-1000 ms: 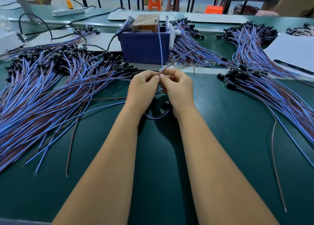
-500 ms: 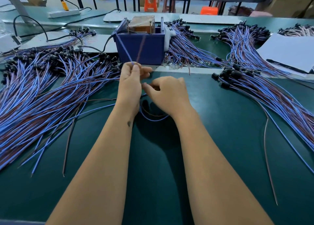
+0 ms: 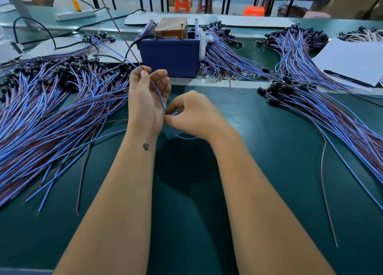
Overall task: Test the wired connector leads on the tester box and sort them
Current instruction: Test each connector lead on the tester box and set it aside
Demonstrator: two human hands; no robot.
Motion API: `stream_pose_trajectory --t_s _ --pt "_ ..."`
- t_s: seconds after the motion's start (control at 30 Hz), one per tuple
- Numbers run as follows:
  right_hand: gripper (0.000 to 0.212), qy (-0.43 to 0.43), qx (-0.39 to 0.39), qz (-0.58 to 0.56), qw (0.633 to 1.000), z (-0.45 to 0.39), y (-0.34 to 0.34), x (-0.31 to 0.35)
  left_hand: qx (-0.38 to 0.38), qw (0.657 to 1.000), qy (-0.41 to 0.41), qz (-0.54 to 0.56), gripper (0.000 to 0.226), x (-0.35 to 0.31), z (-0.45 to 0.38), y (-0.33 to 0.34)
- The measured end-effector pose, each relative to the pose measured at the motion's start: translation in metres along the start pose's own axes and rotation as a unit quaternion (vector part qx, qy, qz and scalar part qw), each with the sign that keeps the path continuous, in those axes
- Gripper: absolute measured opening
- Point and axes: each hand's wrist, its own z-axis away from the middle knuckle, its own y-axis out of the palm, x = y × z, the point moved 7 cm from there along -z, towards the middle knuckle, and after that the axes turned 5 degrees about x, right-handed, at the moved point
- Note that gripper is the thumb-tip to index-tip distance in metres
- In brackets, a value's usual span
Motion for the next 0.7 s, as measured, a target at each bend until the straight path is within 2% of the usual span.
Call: stream_pose_trajectory --t_s 0.17,0.3,0.37,0.5,0.57,0.7 --pt "0.006 0.031 0.028 0.031 0.999 -0.003 0.002 -0.006 0.02 1.0 0.022 0.002 0.025 -0.005 0.0 0.0" --pt "0.012 0.063 -0.057 0.105 0.991 0.002 -0.013 -0.019 -0.004 0.998 0.038 -0.04 0.026 -0.003 0.001 -0.003" --pt "0.013 0.079 -0.068 0.084 0.991 0.004 -0.016 -0.024 -0.003 0.999 0.032 -0.032 0.025 -0.001 0.001 -0.003" --pt "0.019 0.094 -0.033 -0.038 0.994 0.007 -0.009 -0.016 0.005 1.0 0.019 0.019 0.026 0.004 0.0 0.002" --pt "0.022 0.087 -0.02 -0.049 0.995 0.006 -0.004 -0.011 0.005 0.999 0.009 0.039 0.028 0.006 0.0 0.004" --pt "0.011 0.076 -0.043 -0.111 0.99 0.003 -0.004 -0.013 0.022 0.994 -0.021 0.109 0.03 0.006 0.002 0.003"
